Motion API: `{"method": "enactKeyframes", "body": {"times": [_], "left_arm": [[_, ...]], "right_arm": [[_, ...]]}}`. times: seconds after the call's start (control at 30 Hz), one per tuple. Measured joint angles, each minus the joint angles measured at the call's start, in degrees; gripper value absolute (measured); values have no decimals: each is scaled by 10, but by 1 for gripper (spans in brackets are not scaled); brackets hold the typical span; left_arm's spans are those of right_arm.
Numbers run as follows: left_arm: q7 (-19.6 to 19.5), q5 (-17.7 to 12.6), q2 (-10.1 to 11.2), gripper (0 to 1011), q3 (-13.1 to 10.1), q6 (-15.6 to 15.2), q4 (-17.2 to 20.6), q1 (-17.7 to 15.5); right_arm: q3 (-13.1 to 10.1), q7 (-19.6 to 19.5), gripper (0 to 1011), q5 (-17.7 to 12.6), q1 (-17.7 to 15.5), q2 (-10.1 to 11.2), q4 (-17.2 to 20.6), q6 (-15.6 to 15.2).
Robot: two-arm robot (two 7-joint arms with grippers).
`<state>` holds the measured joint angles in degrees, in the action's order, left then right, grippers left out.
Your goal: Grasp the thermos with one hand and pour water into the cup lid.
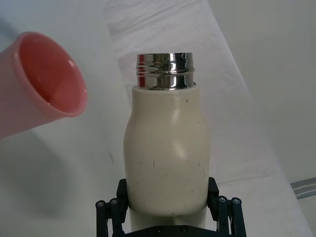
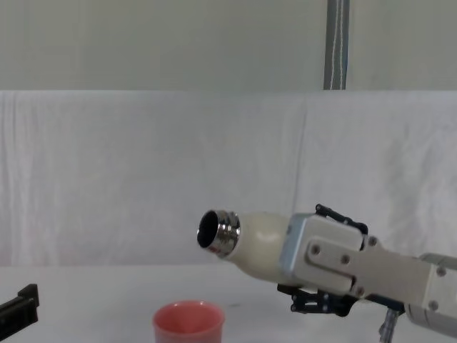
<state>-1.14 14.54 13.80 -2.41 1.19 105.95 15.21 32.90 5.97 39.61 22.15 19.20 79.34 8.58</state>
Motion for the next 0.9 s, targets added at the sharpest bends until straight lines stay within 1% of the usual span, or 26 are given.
{"method": "enactKeyframes", "body": {"times": [0.17, 0.27, 0.33, 0.4, 0.6, 0.9], "left_arm": [[0, 0, 0, 1001, 0, 0, 0, 0], [0, 0, 0, 1001, 0, 0, 0, 0], [0, 0, 0, 1001, 0, 0, 0, 0], [0, 0, 0, 1001, 0, 0, 0, 0], [0, 0, 0, 1001, 0, 0, 0, 0], [0, 0, 0, 1001, 0, 0, 0, 0]], "right_arm": [[13, -14, 956, 22, 3, -3, -9, -1], [16, -18, 956, 27, 4, -3, -11, -1], [20, -24, 956, 37, 7, -3, -14, -1], [26, -31, 956, 50, 10, -2, -16, -2], [37, -43, 956, 75, 17, 2, -18, -4], [44, -51, 956, 89, 21, 5, -20, -5]]}}
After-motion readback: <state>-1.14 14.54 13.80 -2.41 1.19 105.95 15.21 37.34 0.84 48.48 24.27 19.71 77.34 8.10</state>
